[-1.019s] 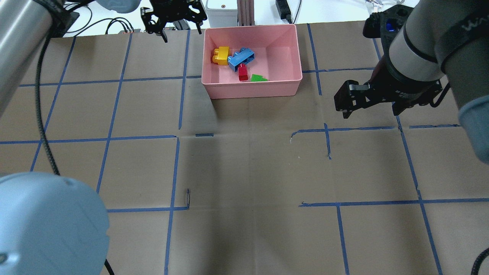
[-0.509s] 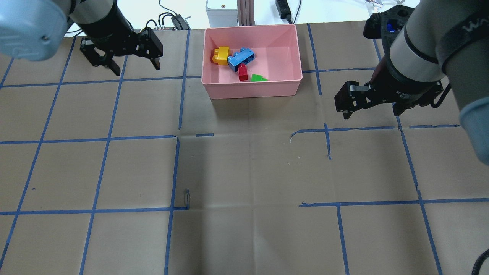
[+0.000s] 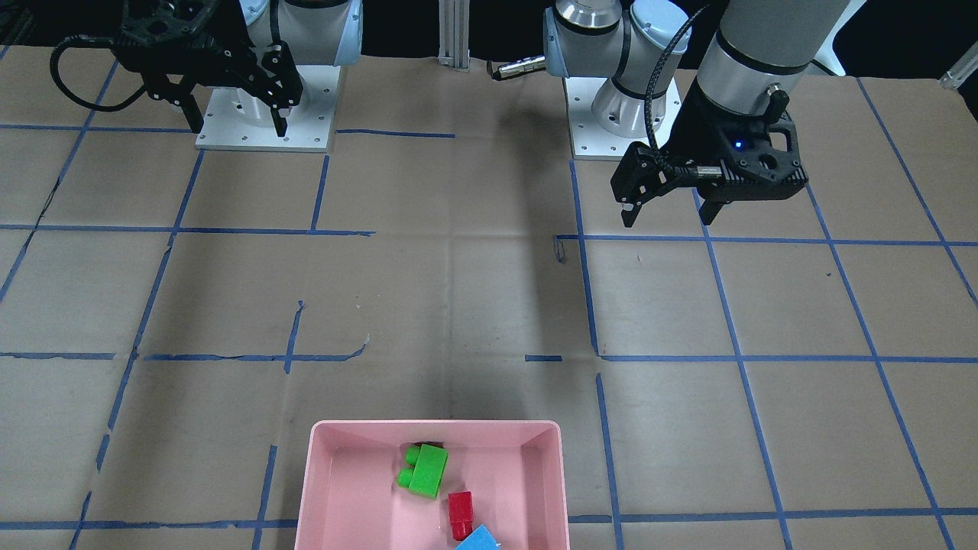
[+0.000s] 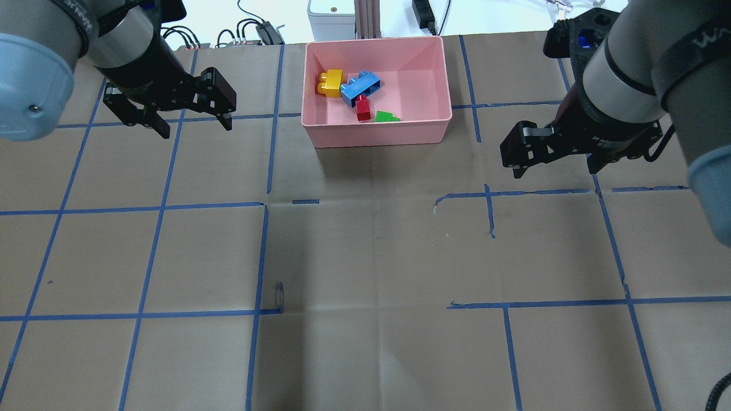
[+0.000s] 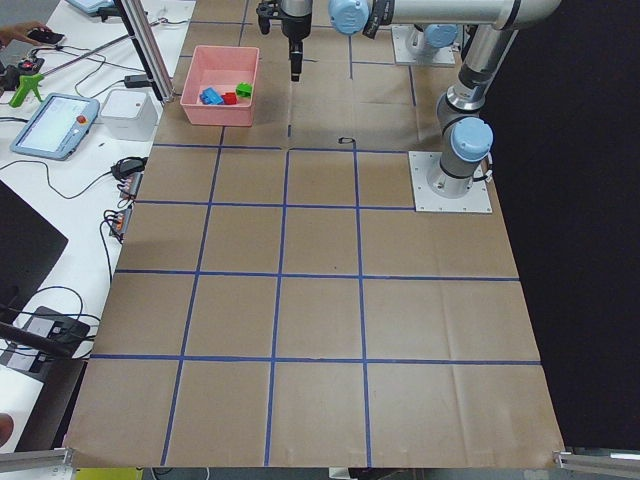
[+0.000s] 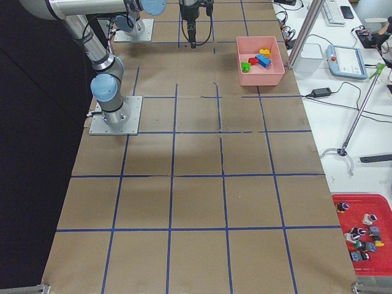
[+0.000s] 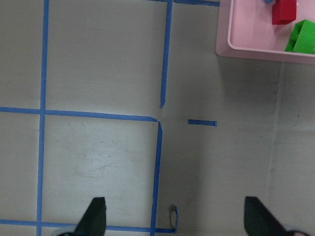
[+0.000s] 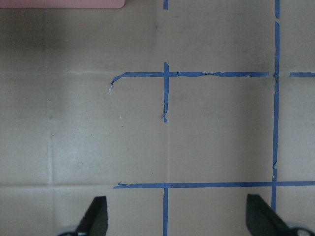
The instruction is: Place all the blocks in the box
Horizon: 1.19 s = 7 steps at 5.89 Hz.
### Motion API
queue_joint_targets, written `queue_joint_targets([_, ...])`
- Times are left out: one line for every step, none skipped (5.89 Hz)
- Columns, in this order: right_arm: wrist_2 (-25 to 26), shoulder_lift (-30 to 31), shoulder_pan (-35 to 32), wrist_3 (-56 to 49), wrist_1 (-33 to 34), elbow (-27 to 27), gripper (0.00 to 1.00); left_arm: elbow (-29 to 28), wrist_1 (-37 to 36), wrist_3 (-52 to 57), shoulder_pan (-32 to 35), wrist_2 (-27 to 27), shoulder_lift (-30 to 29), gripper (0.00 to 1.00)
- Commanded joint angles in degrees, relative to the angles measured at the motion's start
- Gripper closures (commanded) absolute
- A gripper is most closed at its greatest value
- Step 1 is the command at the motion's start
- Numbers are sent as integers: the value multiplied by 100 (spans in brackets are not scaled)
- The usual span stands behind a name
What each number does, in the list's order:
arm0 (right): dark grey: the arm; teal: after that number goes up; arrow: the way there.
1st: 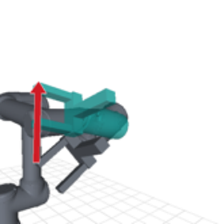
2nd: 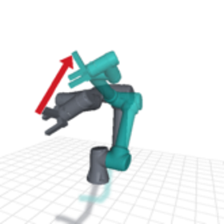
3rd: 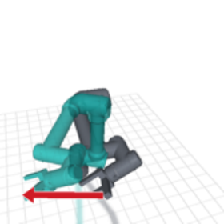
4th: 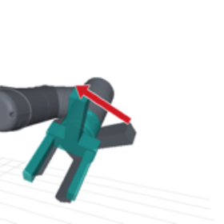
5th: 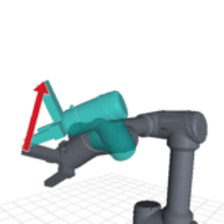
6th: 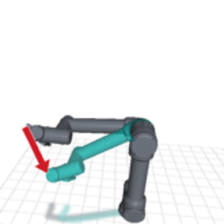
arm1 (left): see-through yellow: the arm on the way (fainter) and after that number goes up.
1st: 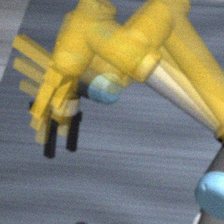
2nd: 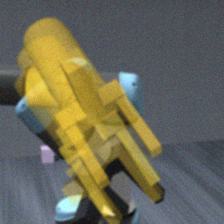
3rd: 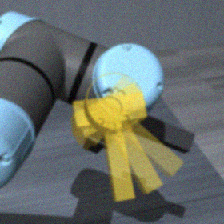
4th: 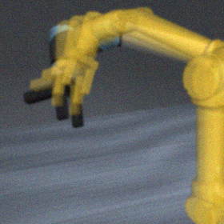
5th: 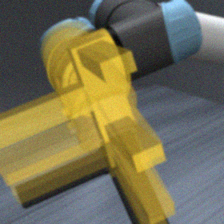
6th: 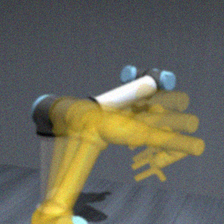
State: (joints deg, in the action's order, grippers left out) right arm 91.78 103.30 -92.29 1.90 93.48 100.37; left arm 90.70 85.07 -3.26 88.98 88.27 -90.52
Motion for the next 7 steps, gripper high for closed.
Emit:
queue_joint_targets([6, 6, 0, 3, -5, 17, 0, 35, 27, 18, 22, 6, 26, 1])
queue_joint_targets([-2, 6, 0, 3, -5, 26, 0, 44, 36, 44, 40, 232, 26, 1])
queue_joint_targets([-2, 6, 0, 3, -14, 35, 0, 44, 18, 79, 49, 296, 8, 1])
queue_joint_targets([-2, 15, 0, 12, -14, 44, 0, 35, 9, 71, 49, 270, -1, 1])
queue_joint_targets([-2, 24, 0, 12, -14, 44, 0, 35, 18, 88, 66, 244, -18, 1])
queue_joint_targets([6, 15, 0, -6, 21, -8, 0, 35, 18, 463, 110, 235, -9, 1])
queue_joint_targets([6, 15, 0, -15, 47, -18, 0, 44, 18, 814, 128, 226, -1, 1])
